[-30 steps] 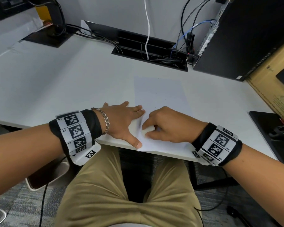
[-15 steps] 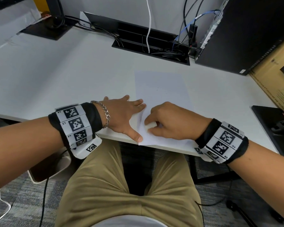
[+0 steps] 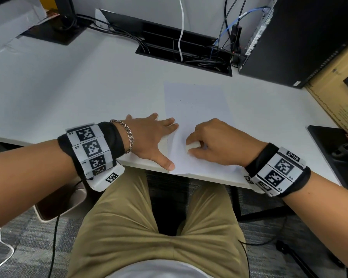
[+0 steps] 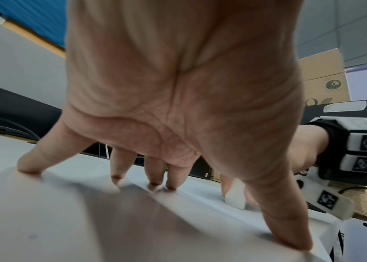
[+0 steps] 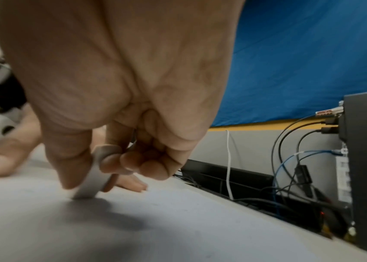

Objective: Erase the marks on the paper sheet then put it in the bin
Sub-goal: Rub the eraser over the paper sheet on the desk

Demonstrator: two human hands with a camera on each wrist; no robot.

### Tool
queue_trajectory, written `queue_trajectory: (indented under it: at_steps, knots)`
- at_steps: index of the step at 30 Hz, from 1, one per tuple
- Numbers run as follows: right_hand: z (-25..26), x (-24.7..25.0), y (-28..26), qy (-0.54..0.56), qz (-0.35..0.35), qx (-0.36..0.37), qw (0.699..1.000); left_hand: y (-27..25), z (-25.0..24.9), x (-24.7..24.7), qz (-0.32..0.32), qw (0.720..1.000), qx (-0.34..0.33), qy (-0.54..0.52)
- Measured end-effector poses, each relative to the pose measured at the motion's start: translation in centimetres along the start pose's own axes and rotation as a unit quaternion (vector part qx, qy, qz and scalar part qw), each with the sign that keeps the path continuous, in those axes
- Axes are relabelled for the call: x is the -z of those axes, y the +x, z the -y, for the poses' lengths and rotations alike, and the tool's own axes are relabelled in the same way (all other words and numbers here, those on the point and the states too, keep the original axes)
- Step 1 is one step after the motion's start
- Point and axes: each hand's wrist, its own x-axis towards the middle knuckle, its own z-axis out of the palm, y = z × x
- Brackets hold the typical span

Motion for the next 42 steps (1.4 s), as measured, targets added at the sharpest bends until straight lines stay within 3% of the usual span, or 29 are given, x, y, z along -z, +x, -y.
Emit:
queue_trajectory:
  at_steps: [4,12,16,27,31,36,42]
  knots:
    - [1.0,-0.7,-1.2,0.011,0.012,0.011,1.000,0.1,0.1,-0.1,-0.002,1.000,-0.002,0.002]
    - [-0.8,-0.1,-5.3,0.069,-0.066,-0.113,0.989,-0.2,0.3,-0.3,-0.009,1.000,-0.012,-0.008]
    - [-1.0,-1.3,-6.3,0.079,-0.062,-0.142,0.985,-0.4,0.2,-0.2,-0.007,1.000,-0.014,-0.017]
    - [0.1,-2.7,-7.3,0.099,-0.055,-0.146,0.983,-1.2,0.4,0.3,0.016,1.000,-0.014,0.001]
    - [0.9,-3.3,-7.6,0.106,-0.064,-0.129,0.984,-0.8,-0.5,1.7,-0.017,0.998,-0.054,-0.022]
    - [0.3,-2.8,-8.0,0.126,-0.086,-0.150,0.977,1.8,-2.2,3.7,0.006,0.989,-0.151,0.002]
    - [-1.7,-2.4,-6.3,0.122,-0.136,-0.222,0.958,4.2,-3.6,4.2,0.047,0.988,-0.138,0.057]
